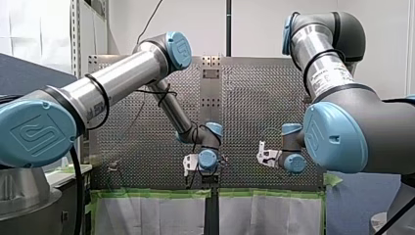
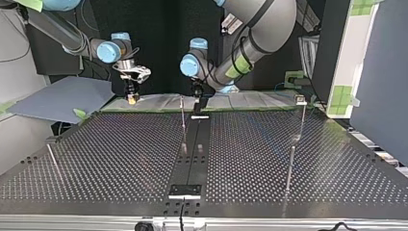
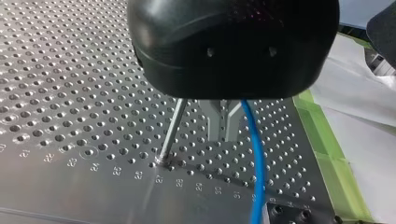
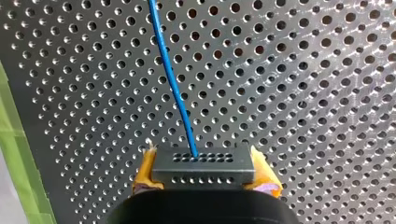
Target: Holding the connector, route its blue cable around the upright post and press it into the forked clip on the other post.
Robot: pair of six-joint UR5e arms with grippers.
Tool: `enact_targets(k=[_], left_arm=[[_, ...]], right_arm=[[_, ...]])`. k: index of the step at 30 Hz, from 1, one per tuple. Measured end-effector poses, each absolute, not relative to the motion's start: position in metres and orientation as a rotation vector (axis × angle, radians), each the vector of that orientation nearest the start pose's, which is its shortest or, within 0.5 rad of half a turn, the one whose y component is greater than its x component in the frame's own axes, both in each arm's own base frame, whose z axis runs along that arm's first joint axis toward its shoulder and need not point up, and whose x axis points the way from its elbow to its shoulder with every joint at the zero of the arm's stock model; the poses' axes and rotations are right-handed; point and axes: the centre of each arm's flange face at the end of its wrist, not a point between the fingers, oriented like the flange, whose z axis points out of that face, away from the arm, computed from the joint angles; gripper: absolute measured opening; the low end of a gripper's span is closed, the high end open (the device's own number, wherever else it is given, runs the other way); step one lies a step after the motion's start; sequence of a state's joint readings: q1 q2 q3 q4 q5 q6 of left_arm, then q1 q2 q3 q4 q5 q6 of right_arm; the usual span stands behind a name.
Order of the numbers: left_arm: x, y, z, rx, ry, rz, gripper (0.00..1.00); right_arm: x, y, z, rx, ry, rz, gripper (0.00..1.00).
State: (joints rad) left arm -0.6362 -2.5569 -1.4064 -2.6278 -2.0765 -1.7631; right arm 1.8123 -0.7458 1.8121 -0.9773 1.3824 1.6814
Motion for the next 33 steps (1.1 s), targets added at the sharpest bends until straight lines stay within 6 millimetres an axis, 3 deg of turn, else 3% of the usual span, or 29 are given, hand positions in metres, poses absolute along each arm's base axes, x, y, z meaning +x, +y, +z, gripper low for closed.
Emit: enact_targets(k=[21,33], left_arm=[[0.506,-0.472,-0.003,0.072,1.83,-0.125,0.09],[0.535,-0.467,0.014,0.059,1.828,-0.132,0.09]], right_arm=[[0.289,-0.544,0.003,1.541,-1.139,1.555,0.0],[0.277,-0.553,0.003,1.487,-1.177,1.517,0.0]])
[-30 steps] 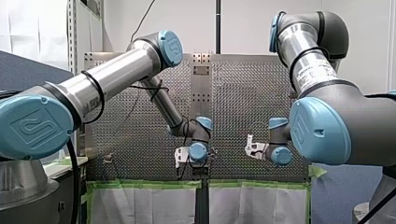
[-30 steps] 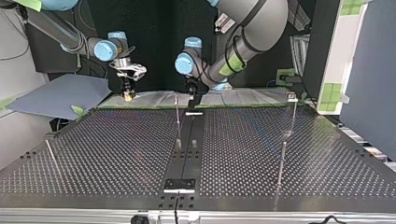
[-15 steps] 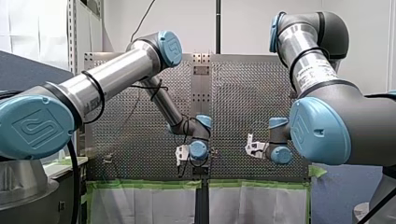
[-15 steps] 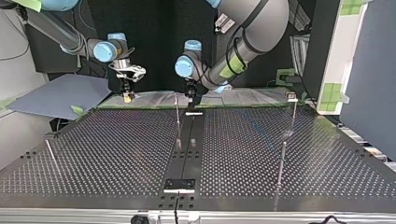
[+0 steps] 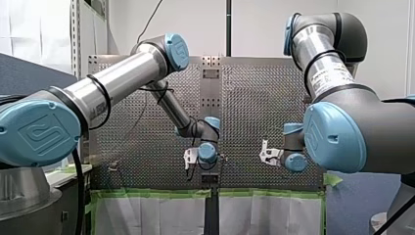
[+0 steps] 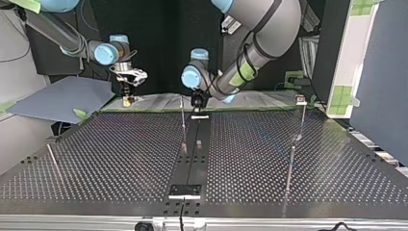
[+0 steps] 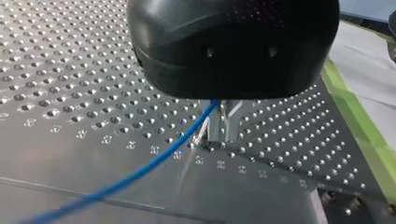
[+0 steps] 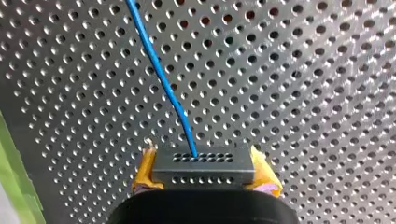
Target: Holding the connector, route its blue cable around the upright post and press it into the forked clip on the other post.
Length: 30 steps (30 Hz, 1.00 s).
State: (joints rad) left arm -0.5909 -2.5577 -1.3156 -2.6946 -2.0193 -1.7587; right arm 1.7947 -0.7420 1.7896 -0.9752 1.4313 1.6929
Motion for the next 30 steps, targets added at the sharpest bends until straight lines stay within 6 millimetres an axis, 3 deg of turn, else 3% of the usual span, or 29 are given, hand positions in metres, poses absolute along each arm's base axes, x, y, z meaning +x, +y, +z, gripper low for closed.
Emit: enact_targets(k=[30], left_arm=[[0.562,-0.445,0.02,0.023,1.824,-0.116,0.12]], right_arm=[[0.263,-0.575,0.012,1.387,-1.191,1.484,0.0]])
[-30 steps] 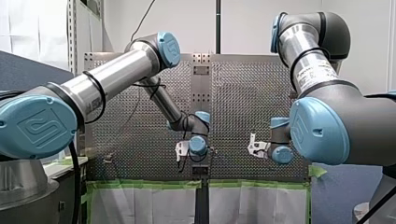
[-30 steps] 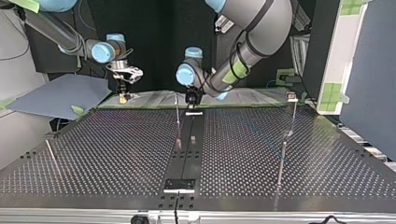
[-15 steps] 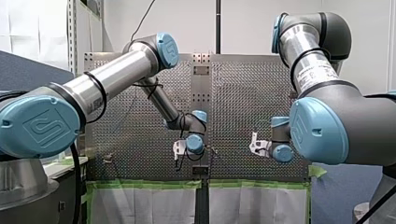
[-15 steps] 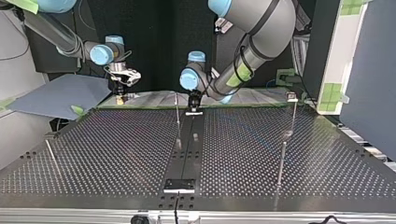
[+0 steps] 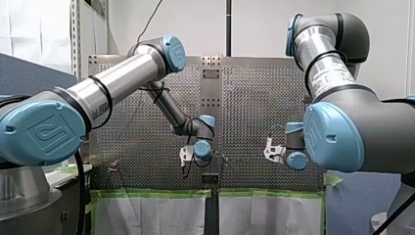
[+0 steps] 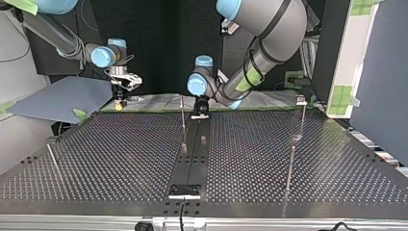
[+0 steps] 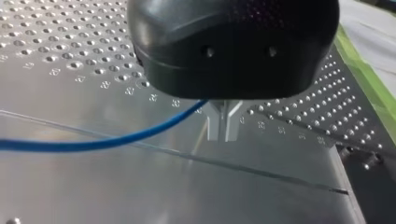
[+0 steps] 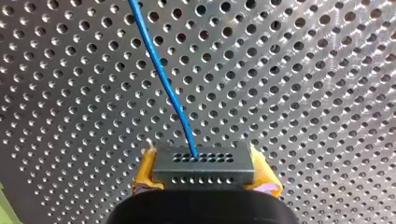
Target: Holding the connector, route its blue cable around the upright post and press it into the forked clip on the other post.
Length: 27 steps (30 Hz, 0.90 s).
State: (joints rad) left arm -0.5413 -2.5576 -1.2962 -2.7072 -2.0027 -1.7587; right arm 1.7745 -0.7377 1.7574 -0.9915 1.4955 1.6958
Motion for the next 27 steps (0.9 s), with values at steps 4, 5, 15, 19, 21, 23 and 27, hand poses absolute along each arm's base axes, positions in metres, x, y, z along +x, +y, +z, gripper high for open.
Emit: enact_targets(k=[4,5,15,19,21,23,27], left_arm=[[0.563,-0.444,0.02,0.027,1.829,-0.116,0.25],[0.562,-0.444,0.019,0.029,1.831,-0.116,0.39],[0.555,-0.449,0.017,0.1,1.872,-0.128,0.76],[0.552,-0.449,0.015,0.15,1.898,-0.119,1.0],[0.55,-0.448,0.014,0.176,1.913,-0.108,1.0],[0.547,-0.449,0.014,0.205,1.927,-0.097,1.0],[0.54,-0.45,0.012,0.255,1.953,-0.063,1.0]], right_arm=[[0.263,-0.576,0.012,1.385,-1.189,1.486,0.0],[0.263,-0.576,0.012,1.385,-1.189,1.486,0.0],[0.264,-0.576,0.012,1.393,-1.184,1.494,0.0],[0.264,-0.576,0.012,1.397,-1.181,1.499,0.0],[0.265,-0.576,0.012,1.402,-1.178,1.502,0.0],[0.265,-0.575,0.012,1.406,-1.177,1.504,0.0],[0.267,-0.574,0.012,1.411,-1.176,1.507,0.0]])
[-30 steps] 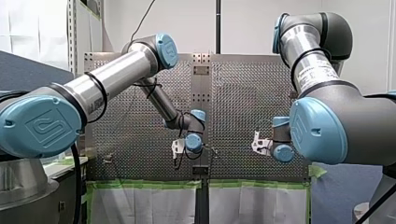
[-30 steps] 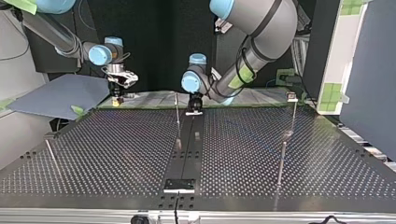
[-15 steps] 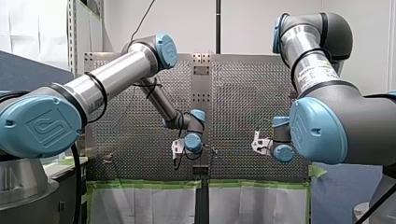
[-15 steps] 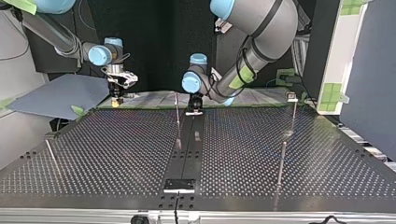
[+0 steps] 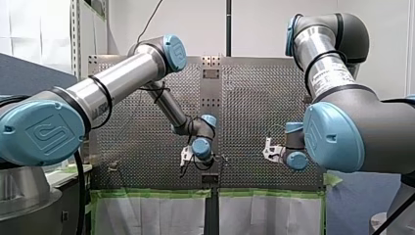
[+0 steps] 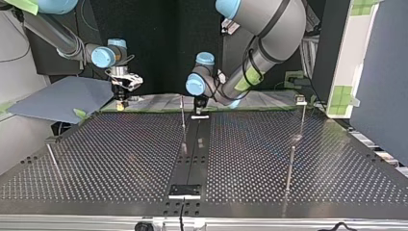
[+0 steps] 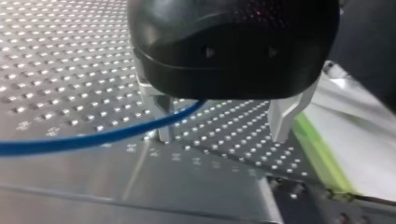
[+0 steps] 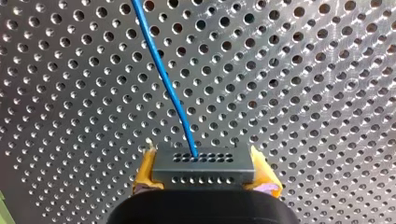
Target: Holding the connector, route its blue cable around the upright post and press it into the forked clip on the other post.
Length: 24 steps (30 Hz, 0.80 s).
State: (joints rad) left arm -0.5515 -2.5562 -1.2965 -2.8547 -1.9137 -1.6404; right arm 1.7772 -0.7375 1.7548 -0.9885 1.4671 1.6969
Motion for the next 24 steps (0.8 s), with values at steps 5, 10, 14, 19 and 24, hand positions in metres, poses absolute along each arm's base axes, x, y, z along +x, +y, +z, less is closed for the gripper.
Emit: enact_targets(k=[5,10,14,19,24], left_arm=[[0.529,-0.452,0.011,0.297,1.984,-0.013,1.0],[0.518,-0.453,0.019,0.307,1.991,-0.003,1.0],[0.511,-0.453,0.031,0.311,1.973,-0.019,1.0],[0.497,-0.452,0.04,0.359,1.991,-0.03,1.0],[0.482,-0.456,0.038,0.418,2.024,-0.031,1.0]], right_arm=[[0.268,-0.574,0.012,1.413,-1.176,1.508,0.0],[0.268,-0.573,0.011,1.421,-1.177,1.509,0.0],[0.268,-0.573,0.011,1.426,-1.179,1.509,0.0],[0.268,-0.572,0.01,1.435,-1.186,1.509,0.0],[0.267,-0.571,0.009,1.444,-1.197,1.502,0.0]])
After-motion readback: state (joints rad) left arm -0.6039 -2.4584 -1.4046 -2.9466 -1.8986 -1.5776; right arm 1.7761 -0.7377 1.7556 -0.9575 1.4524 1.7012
